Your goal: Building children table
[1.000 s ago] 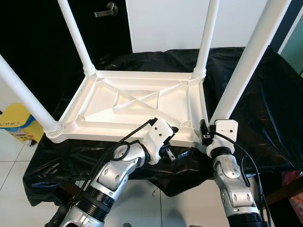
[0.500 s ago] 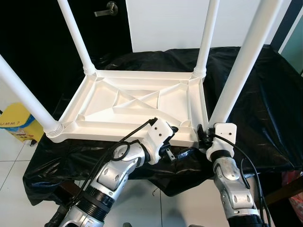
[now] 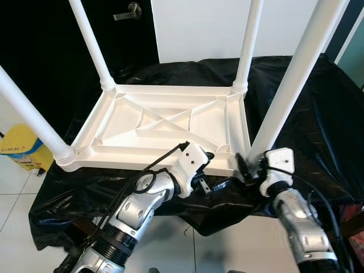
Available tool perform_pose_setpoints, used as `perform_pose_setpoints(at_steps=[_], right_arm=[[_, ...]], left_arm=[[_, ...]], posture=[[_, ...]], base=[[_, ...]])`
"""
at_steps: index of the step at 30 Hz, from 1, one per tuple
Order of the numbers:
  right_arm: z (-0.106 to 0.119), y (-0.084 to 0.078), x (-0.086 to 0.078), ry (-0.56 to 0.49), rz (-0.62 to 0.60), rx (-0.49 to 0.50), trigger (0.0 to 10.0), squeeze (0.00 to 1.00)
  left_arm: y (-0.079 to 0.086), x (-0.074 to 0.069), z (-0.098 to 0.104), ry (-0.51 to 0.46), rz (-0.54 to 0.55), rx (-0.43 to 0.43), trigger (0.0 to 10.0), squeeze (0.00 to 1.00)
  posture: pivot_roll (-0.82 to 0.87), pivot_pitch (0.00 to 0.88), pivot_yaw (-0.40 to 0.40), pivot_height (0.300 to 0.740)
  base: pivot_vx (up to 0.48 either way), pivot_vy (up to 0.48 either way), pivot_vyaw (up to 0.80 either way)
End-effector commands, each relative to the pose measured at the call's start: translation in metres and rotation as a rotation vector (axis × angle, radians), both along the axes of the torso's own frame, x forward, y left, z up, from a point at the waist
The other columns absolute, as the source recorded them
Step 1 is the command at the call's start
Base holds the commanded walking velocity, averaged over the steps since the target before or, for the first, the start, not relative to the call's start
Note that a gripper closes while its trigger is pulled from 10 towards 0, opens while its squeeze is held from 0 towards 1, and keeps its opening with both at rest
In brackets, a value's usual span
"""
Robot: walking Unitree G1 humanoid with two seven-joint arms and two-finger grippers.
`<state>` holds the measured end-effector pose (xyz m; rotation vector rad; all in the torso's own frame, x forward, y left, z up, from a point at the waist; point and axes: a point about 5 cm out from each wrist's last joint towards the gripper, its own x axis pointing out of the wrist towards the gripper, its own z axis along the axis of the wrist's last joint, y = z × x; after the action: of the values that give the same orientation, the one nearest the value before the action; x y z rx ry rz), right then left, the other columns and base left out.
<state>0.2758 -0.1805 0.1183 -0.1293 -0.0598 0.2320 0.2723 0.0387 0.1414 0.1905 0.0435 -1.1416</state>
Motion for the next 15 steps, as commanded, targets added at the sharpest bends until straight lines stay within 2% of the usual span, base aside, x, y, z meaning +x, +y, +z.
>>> perform_pose_setpoints(at_steps=[1, 2, 5, 9, 10, 11, 15], right_arm=[[0.001, 0.003, 0.008, 0.005, 0.127, -0.038, 10.0, 0.0], [0.001, 0.003, 0.008, 0.005, 0.127, -0.038, 10.0, 0.0], [0.004, 0.007, 0.018, 0.018, 0.232, -0.1, 10.0, 0.0], [0.003, 0.008, 0.021, 0.023, 0.255, -0.124, 10.0, 0.0], [0.002, 0.009, 0.023, 0.036, 0.264, -0.133, 3.2, 0.0], [0.0, 0.01, 0.023, 0.048, 0.278, -0.134, 0.0, 0.0], [-0.002, 0.011, 0.022, 0.058, 0.286, -0.133, 0.0, 0.0]], left_arm=[[-0.001, -0.001, 0.0, 0.009, -0.078, 0.018, 10.0, 0.0], [-0.001, -0.001, 0.0, 0.009, -0.078, 0.018, 10.0, 0.0], [-0.001, 0.0, 0.002, -0.004, -0.09, 0.029, 10.0, 0.0], [-0.001, 0.0, 0.004, -0.006, -0.093, 0.026, 10.0, 0.0], [-0.001, 0.0, 0.006, -0.008, -0.093, 0.02, 10.0, 0.0], [-0.001, 0.0, 0.008, -0.01, -0.091, 0.015, 10.0, 0.0], [-0.001, 0.0, 0.008, -0.01, -0.085, 0.012, 10.0, 0.0]], posture=[[-0.19, 0.014, 0.067, 0.74], [-0.19, 0.014, 0.067, 0.74], [-0.17, 0.014, 0.085, 0.74], [-0.16, 0.017, 0.084, 0.74], [-0.15, 0.019, 0.075, 0.74], [-0.15, 0.021, 0.067, 0.74], [-0.14, 0.022, 0.065, 0.74]], base=[[0.0, 0.0, 0.0], [0.0, 0.0, 0.0], [0.0, 0.0, 0.0], [0.0, 0.0, 0.0], [0.0, 0.0, 0.0], [0.0, 0.0, 0.0], [0.0, 0.0, 0.0]])
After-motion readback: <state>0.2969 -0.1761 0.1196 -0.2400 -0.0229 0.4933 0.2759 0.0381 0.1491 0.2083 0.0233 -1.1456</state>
